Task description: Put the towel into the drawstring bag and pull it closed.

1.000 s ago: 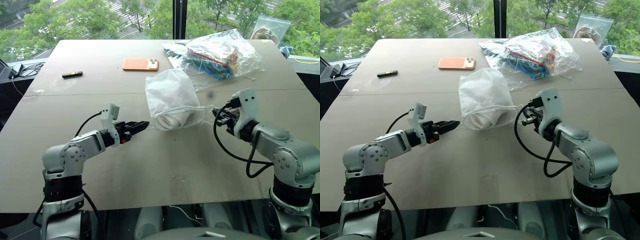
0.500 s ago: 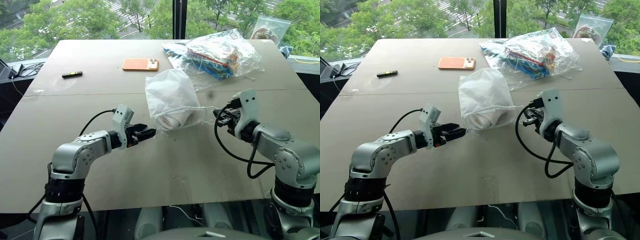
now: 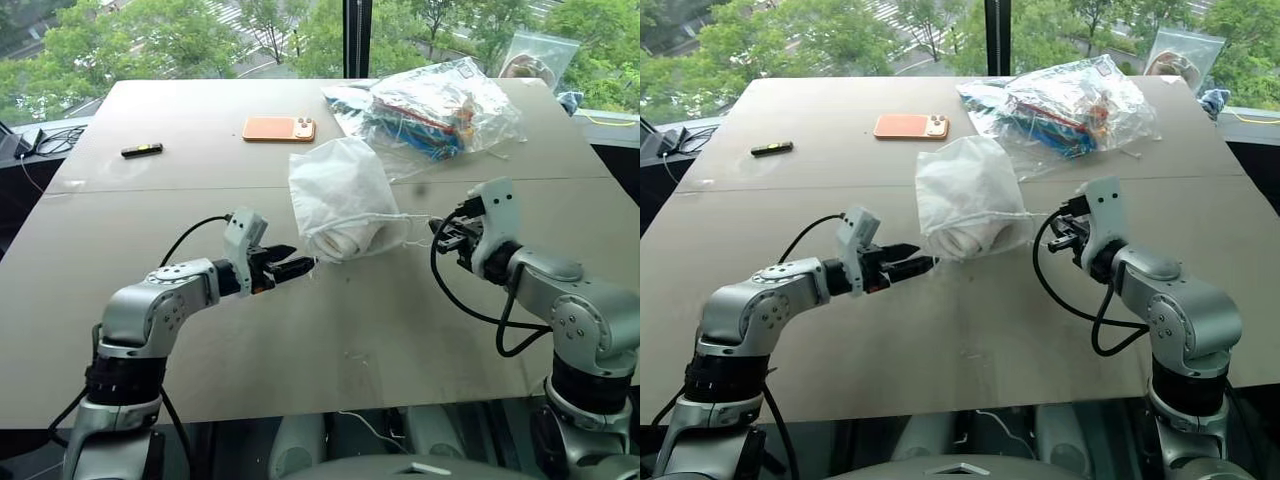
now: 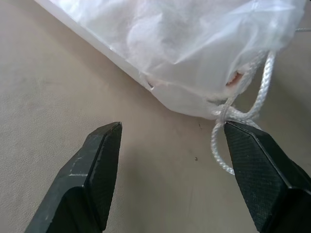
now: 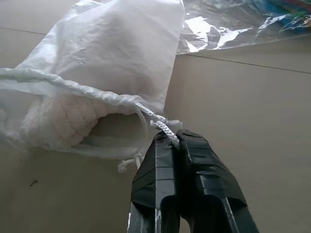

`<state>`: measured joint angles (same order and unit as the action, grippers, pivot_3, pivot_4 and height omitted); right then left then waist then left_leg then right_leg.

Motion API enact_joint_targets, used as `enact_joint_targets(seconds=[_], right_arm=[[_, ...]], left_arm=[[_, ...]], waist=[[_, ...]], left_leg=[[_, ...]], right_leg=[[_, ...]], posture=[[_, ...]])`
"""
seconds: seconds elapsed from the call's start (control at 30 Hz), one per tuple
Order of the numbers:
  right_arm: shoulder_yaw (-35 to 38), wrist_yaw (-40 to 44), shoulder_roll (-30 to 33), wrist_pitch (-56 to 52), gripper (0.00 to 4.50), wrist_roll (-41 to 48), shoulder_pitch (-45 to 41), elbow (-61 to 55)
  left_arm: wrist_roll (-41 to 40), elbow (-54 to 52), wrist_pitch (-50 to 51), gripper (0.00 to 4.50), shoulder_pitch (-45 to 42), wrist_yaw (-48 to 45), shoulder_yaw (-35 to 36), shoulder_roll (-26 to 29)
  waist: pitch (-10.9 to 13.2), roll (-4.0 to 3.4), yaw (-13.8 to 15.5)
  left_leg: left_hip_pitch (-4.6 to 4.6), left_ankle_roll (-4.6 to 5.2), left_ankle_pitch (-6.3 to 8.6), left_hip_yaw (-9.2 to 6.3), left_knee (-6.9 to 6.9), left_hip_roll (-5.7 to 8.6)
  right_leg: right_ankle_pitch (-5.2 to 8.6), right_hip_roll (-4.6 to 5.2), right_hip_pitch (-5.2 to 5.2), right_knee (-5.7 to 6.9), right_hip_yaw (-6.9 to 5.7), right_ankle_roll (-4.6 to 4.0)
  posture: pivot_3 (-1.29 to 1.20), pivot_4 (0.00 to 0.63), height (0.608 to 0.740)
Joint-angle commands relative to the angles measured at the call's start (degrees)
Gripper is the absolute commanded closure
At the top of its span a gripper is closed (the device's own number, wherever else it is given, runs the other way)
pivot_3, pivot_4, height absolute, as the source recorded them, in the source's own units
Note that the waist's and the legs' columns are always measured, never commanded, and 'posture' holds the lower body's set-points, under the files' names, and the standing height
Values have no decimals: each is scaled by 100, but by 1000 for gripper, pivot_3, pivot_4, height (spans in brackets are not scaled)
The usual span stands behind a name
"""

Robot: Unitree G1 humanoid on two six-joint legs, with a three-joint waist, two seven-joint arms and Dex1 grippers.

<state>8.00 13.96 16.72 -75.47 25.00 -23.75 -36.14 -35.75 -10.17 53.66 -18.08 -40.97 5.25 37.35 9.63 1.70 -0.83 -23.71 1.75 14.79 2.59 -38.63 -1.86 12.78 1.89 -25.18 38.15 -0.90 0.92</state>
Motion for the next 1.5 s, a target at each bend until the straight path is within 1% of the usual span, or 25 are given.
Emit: enact_joint_targets(seconds=[0.03,0.3,0.43,0.47,0.5,0.53,0.63,0.7,0.83,0.87,0.93,0.97,1.07,1.13,1.27,1.4,1.5], right_arm=[[70,2,48,166,4500,56,-11,-171],[85,-30,56,191,4500,72,27,-201],[102,-60,47,180,4500,86,64,-248],[104,-70,44,181,4500,87,75,-258],[107,-84,41,187,4500,85,85,-265],[116,-101,38,202,4500,78,88,-261],[210,-172,35,282,4500,30,66,-200],[307,-274,49,407,4500,-62,12,-110],[464,-588,114,876,4500,-394,-159,123],[446,-694,211,1055,4500,-573,-214,223],[451,-960,359,1453,4500,-948,-361,449],[543,-1144,409,1628,4500,-1122,-499,571],[721,-1502,537,1979,4500,-1457,-764,811],[852,-1728,632,2162,4500,-1668,-922,961],[1196,-1991,1003,2385,4500,-1966,-1136,1213],[1433,-1900,1558,2522,4500,-2088,-1218,1298],[1457,-1689,2052,2594,4500,-1982,-1456,1352]], left_arm=[[71,-101,-199,1091,-17,-159,-2,121],[536,-182,-548,1091,-34,-46,-427,33],[869,-45,-767,1091,-140,159,-575,-105],[881,-52,-797,1679,-143,191,-561,-158],[899,-66,-827,1781,-130,232,-540,-195],[912,-68,-856,2062,-113,242,-516,-217],[1033,120,-1051,3550,-34,421,-320,-297],[1165,425,-1233,4405,-204,891,-6,-472],[1573,852,-1812,4405,-616,1609,341,-667],[1704,961,-1988,4405,-755,1842,439,-713],[2048,1200,-2556,4405,-1128,2439,671,-779],[2241,1373,-2808,4405,-1445,2864,827,-782],[2442,1716,-3094,4405,-2119,3423,1021,-767],[2447,1992,-3121,4405,-2478,3625,1131,-759],[2421,2637,-3137,4405,-3007,3894,1349,-565],[2404,3149,-3261,4405,-3348,3934,1411,-328],[2319,3562,-3410,4405,-3885,3901,1387,-254]], waist=[[0,0,3],[0,0,10],[0,0,9],[0,0,10],[0,0,10],[0,0,11],[0,0,10],[0,0,8],[0,2,18],[0,2,19],[1,1,37],[2,4,41],[3,5,39],[2,5,36],[2,4,20],[3,4,10],[4,6,18]], left_leg=[[0,0,0,-1,0,0],[-2,0,0,1,0,0],[-2,0,0,0,1,0],[-2,0,0,0,1,0],[-2,0,0,0,1,0],[-2,0,0,0,1,0],[-2,0,0,1,1,0],[-2,0,0,0,1,0],[-3,1,0,-3,1,0],[-4,0,0,-3,1,1],[-5,0,0,-2,1,4],[-8,1,0,-1,0,5],[-12,1,0,-3,-1,8],[-9,0,-1,-1,2,8],[-7,-13,-8,8,12,10],[-11,-24,-14,9,21,10],[-14,-24,-14,8,21,10]], right_leg=[[0,0,0,0,0,0],[0,1,1,-4,0,0],[0,1,0,-4,0,0],[0,0,0,-4,0,0],[0,0,0,-4,0,0],[0,0,0,-4,0,0],[0,1,0,-5,1,0],[0,0,0,-5,1,0],[0,0,0,-4,-4,0],[-1,0,1,-5,-4,0],[-1,4,1,-7,-3,1],[-1,6,0,-8,-3,1],[-6,5,-1,-10,-4,7],[-6,7,0,-10,-3,7],[-6,11,-2,-15,0,8],[-6,11,-8,-17,0,8],[-6,10,-10,-18,-2,8]], posture=[[0,150,740],[0,150,740],[0,150,740],[0,150,740],[0,150,740],[0,150,740],[0,150,740],[0,150,740],[0,150,740],[0,150,740],[0,150,740],[0,150,740],[0,150,740],[0,150,740],[0,150,740],[0,150,740],[0,150,740]])
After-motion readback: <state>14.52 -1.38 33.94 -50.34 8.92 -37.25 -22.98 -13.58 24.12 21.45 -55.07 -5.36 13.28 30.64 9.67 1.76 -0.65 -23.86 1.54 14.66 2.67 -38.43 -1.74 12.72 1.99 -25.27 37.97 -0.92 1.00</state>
